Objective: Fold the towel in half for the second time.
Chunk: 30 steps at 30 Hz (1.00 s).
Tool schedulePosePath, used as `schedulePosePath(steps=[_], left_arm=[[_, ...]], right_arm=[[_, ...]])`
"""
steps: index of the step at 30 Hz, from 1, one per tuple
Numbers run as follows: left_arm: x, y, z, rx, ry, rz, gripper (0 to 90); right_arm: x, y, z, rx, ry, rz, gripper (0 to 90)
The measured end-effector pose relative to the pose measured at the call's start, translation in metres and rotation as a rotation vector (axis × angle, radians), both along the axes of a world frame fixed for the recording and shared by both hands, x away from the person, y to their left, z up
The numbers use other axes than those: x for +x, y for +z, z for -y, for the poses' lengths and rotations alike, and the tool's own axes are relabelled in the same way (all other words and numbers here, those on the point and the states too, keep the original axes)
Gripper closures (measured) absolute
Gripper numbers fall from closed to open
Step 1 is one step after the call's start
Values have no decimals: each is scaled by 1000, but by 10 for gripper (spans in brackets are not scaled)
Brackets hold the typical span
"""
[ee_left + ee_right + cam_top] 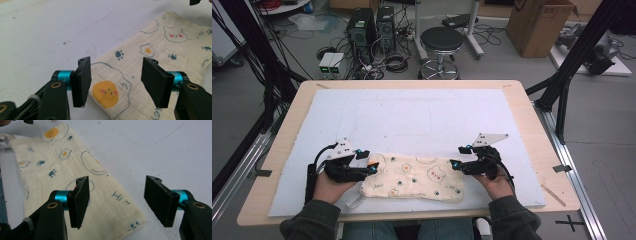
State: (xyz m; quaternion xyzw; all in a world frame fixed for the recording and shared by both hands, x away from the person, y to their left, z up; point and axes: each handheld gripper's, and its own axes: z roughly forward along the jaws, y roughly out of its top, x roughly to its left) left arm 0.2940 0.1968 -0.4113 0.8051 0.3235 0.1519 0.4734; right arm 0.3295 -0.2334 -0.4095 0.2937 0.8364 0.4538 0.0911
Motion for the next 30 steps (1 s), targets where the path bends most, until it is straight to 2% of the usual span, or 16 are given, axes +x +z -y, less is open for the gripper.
schedulePosePath(steps=[6, 8, 11, 14, 19, 22, 23, 27, 30], left_arm=[[1, -1, -1, -7, 12, 0, 416], [3, -1, -1, -4, 17, -1, 418], [9, 0, -1, -10, 36, 0, 422], [18, 1, 0, -15, 55, -3, 442], [36, -2, 2, 6, 67, -46, 480], [45, -6, 0, 5, 84, -71, 500], [48, -9, -1, -2, 79, -90, 504], [56, -17, -3, 17, 75, -160, 504], [57, -19, -2, 18, 57, -173, 532]], right_arm=[[5, -2, 2, -4, -6, -3, 379], [8, -2, 2, -1, -13, -16, 386], [16, -2, 4, -24, -22, -28, 403], [26, -1, 9, -17, -38, -65, 453], [39, -8, 15, -7, -48, -163, 566], [42, -13, 14, -27, -46, -200, 589], [42, -14, 14, -35, -45, -204, 593], [43, -20, 13, -66, -38, -223, 603], [42, -21, 12, -69, -36, -226, 603]])
